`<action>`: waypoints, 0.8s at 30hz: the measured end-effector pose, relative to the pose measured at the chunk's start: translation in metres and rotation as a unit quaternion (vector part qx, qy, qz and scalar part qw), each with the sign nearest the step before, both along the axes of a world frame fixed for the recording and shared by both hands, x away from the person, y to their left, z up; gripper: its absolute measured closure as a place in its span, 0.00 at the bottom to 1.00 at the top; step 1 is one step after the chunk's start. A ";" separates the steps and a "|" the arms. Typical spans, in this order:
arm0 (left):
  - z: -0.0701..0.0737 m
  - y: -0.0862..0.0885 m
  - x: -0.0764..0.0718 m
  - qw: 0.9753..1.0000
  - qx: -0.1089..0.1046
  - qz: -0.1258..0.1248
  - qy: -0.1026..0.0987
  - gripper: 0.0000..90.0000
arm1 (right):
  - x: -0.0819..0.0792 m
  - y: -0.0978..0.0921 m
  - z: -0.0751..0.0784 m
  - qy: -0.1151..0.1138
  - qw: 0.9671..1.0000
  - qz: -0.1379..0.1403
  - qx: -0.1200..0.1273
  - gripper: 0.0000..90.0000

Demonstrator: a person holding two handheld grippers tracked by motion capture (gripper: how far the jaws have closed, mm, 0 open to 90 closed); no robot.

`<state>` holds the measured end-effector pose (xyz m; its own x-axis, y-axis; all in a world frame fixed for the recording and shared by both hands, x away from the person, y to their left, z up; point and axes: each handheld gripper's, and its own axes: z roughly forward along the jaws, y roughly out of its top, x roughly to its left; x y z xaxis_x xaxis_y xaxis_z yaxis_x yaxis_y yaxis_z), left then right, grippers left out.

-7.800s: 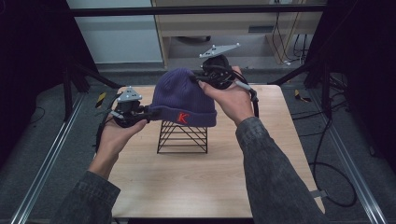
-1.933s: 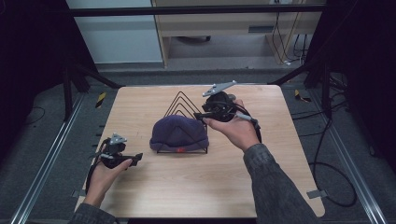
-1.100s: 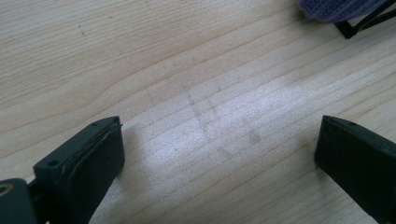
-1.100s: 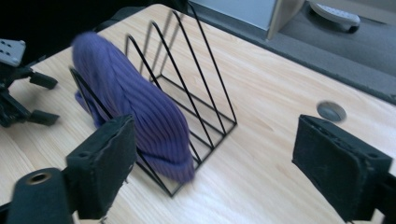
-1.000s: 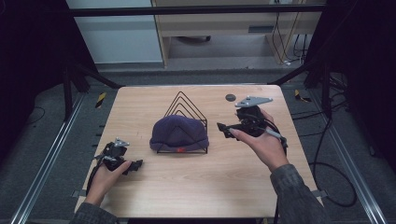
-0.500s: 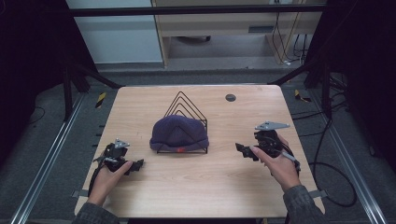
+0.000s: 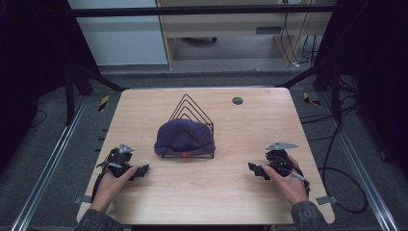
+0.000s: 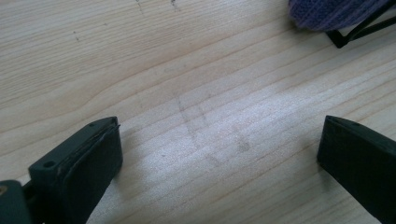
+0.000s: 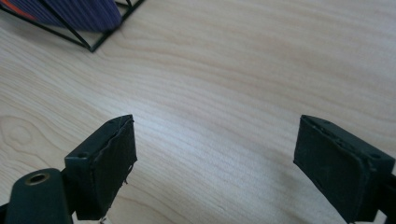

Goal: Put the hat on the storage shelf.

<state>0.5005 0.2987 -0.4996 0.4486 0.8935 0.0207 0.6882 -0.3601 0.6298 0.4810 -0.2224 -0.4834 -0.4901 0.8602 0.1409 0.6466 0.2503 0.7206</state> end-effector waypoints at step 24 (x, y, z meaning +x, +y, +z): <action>0.000 -0.004 0.000 1.000 -0.001 -0.009 0.001 0.00 | -0.009 0.010 -0.024 -0.010 1.000 -0.002 -0.027 0.09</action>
<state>0.5007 0.2948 -0.4997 0.4642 0.8856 0.0172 0.6835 -0.3705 0.6290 0.4720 -0.2123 -0.5072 -0.4893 0.8681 0.0838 0.6330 0.2874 0.7188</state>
